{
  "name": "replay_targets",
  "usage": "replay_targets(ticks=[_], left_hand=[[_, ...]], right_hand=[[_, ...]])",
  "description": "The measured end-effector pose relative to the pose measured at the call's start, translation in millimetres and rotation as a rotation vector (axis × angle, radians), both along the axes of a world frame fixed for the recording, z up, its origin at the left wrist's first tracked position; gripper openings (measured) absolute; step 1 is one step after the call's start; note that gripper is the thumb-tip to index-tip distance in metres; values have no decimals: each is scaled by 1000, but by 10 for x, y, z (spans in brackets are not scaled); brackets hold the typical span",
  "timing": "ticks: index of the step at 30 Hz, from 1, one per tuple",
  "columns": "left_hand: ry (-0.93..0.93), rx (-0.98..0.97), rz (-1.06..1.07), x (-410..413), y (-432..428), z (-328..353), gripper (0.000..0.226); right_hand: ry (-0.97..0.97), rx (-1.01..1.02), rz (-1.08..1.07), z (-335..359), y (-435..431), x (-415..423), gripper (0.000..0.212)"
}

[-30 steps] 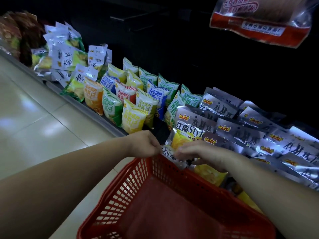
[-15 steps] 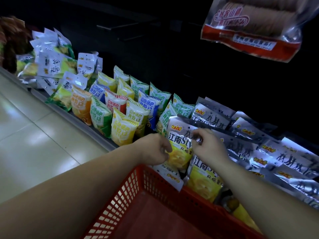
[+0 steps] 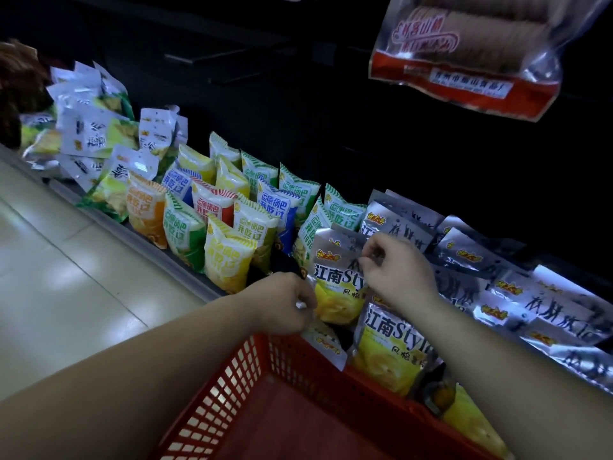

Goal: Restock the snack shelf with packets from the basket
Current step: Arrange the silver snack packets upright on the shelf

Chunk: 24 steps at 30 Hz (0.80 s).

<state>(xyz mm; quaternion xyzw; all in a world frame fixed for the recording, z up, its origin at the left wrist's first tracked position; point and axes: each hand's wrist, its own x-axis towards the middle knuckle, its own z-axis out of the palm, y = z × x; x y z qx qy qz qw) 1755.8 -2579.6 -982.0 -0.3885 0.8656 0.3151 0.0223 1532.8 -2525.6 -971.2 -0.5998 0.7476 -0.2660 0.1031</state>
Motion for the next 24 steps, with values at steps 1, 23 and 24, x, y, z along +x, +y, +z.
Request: replay_targets(ticks=[1, 23, 24], left_hand=[[7, -7, -2, 6, 3, 25, 24], [893, 145, 501, 135, 1385, 1774, 19], [918, 137, 507, 128, 1475, 1804, 21]], right_hand=[[-83, -12, 9, 75, 9, 13, 22], [-573, -192, -28, 1960, 1612, 448, 30], [-710, -152, -36, 1924, 1710, 504, 39]])
